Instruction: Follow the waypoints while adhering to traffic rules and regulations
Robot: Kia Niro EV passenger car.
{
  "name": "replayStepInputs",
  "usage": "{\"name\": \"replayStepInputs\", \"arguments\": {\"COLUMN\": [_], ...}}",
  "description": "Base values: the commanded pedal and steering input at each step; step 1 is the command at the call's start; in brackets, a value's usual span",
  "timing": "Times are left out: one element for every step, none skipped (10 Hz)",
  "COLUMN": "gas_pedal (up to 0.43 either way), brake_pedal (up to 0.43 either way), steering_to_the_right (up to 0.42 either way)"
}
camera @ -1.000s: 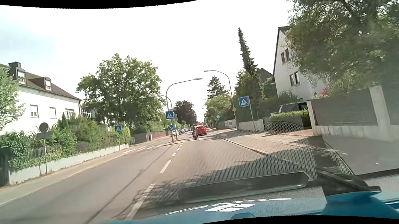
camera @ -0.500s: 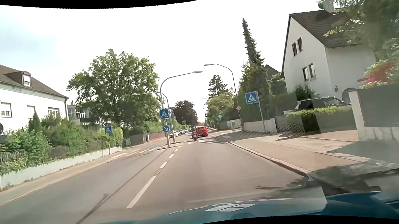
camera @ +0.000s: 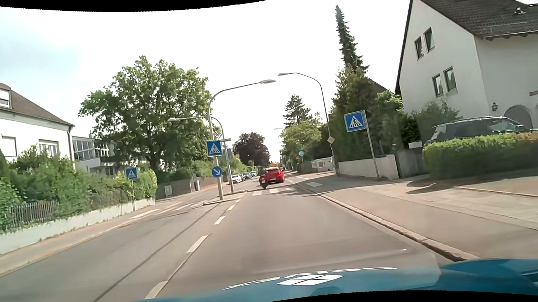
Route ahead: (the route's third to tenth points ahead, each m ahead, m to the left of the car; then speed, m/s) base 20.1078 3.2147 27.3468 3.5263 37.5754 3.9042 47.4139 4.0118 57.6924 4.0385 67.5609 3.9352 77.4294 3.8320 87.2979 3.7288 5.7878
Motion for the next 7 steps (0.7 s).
{"name": "replayStepInputs", "arguments": {"gas_pedal": [0.0, 0.0, 0.0, 0.0, 0.0, 0.0, 0.0], "brake_pedal": [0.177, 0.183, 0.183, 0.189, 0.189, 0.195, 0.189], "steering_to_the_right": [-0.033, -0.035, -0.039, -0.041, -0.041, -0.041, -0.04]}}
